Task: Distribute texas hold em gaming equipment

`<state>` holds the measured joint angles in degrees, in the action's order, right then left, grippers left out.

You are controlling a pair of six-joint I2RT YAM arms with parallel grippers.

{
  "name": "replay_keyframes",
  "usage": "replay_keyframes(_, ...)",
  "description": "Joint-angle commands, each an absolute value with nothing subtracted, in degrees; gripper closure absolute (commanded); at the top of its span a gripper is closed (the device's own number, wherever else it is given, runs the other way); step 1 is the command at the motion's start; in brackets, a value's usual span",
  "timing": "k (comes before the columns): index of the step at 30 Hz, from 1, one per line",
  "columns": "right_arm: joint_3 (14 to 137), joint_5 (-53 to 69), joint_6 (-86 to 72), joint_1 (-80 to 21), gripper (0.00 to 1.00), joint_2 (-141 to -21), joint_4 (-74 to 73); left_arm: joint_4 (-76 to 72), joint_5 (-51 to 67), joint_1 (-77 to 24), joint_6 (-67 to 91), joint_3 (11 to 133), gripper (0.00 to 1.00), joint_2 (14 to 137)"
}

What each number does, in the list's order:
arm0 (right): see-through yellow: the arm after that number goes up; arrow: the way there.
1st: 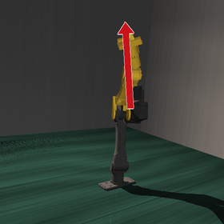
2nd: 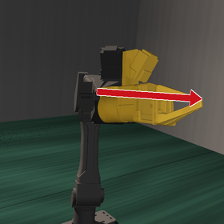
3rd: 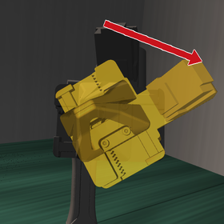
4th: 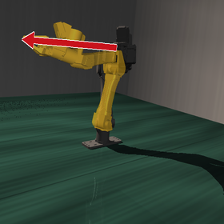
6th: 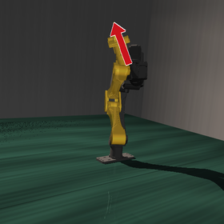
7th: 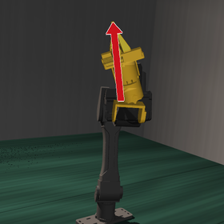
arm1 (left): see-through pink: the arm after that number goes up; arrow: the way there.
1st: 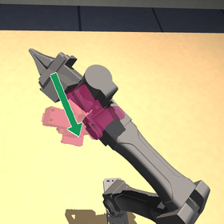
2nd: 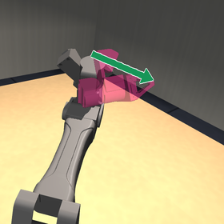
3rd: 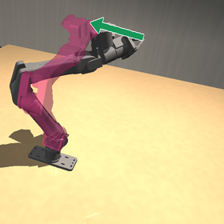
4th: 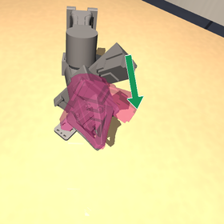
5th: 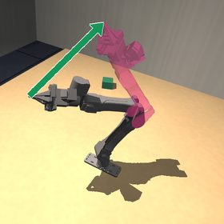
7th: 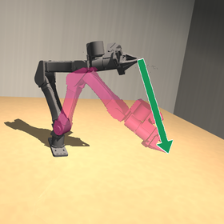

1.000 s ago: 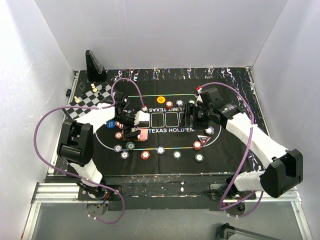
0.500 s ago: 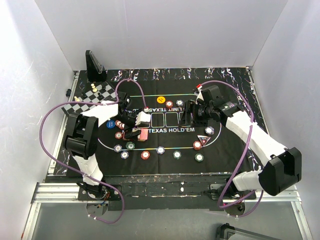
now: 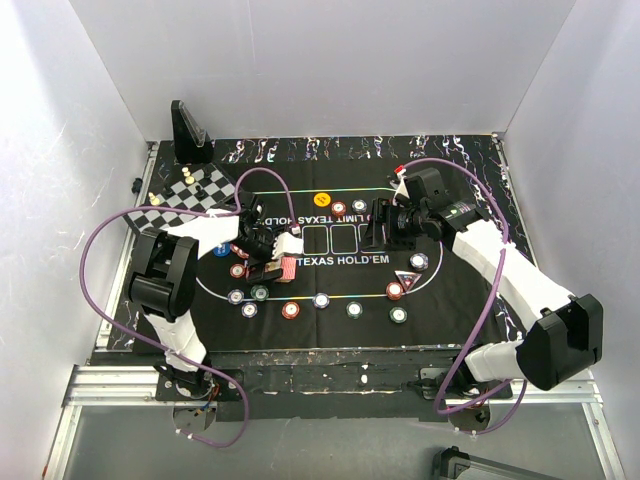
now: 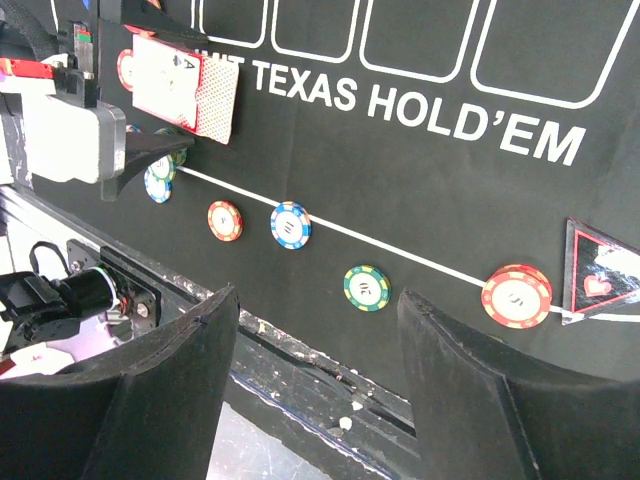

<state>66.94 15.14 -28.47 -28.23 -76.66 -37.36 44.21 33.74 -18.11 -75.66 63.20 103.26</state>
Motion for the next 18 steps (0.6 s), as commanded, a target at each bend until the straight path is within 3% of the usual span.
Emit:
replay_keyframes(1,69.17,15.38,-27.95,-27.95,0.30,-76.90,-36.65,40.69,31.29,-19.68,-73.74,61.96,0.00,102.66)
replay_keyframes(12,68.55,15.82,-27.78,-27.86,0.38,-76.11,-36.48,44.29,32.43,-19.86,-72.51,65.91,0.46,101.16)
replay_keyframes(18,68.64,18.36,-28.39,-27.95,0.33,-77.08,-34.90,58.87,33.92,-19.95,-69.00,81.62,0.60,104.41)
